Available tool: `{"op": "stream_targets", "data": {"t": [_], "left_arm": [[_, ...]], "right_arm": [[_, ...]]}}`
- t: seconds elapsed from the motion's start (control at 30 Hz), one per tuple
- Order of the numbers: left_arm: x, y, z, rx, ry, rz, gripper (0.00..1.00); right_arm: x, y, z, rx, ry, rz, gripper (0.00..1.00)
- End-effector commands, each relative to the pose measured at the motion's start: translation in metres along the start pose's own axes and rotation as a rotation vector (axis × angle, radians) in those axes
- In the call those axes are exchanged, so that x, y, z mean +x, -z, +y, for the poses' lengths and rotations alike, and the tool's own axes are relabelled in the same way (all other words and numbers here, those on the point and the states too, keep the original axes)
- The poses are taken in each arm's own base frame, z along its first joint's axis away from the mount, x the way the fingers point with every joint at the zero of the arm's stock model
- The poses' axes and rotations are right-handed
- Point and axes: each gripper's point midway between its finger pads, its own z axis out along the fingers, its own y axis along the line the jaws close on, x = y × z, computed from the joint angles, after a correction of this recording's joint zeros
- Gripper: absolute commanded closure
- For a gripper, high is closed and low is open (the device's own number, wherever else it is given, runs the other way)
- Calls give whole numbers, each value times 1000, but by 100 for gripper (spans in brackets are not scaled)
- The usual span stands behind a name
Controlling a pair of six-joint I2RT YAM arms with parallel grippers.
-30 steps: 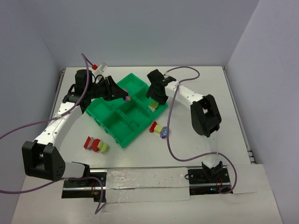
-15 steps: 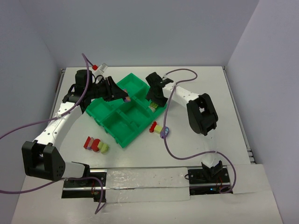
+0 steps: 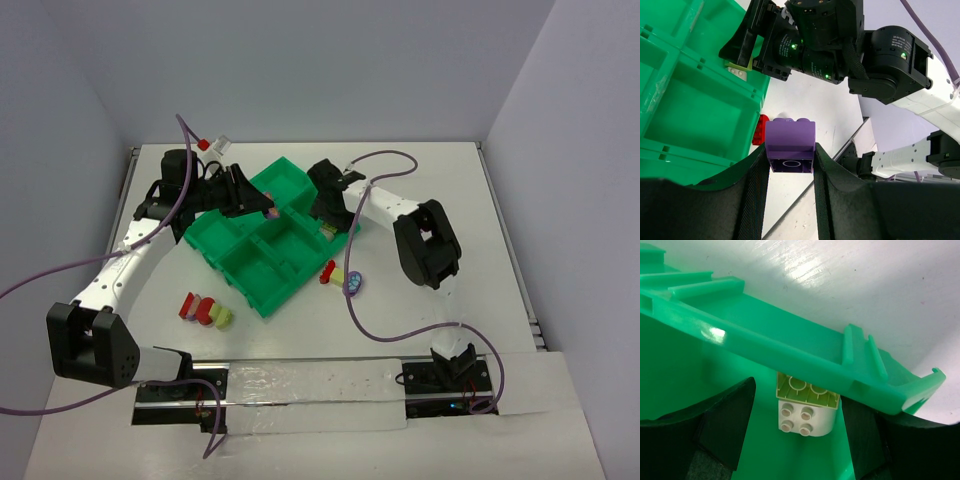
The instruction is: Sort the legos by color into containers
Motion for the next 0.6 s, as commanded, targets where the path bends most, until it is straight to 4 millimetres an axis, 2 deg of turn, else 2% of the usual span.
{"op": "stream_targets", "data": {"t": [0.0, 0.27, 0.57], "left_arm": [[-17, 6, -13, 16, -51, -41, 100], [-18, 6, -12, 7, -59, -35, 100], [-18, 7, -13, 8, -59, -39, 100]], "right_arm": [[-9, -4, 5, 23, -21, -59, 25], [-12, -5, 7, 19, -32, -78, 34], [-23, 9, 13, -9, -31, -113, 50]]}}
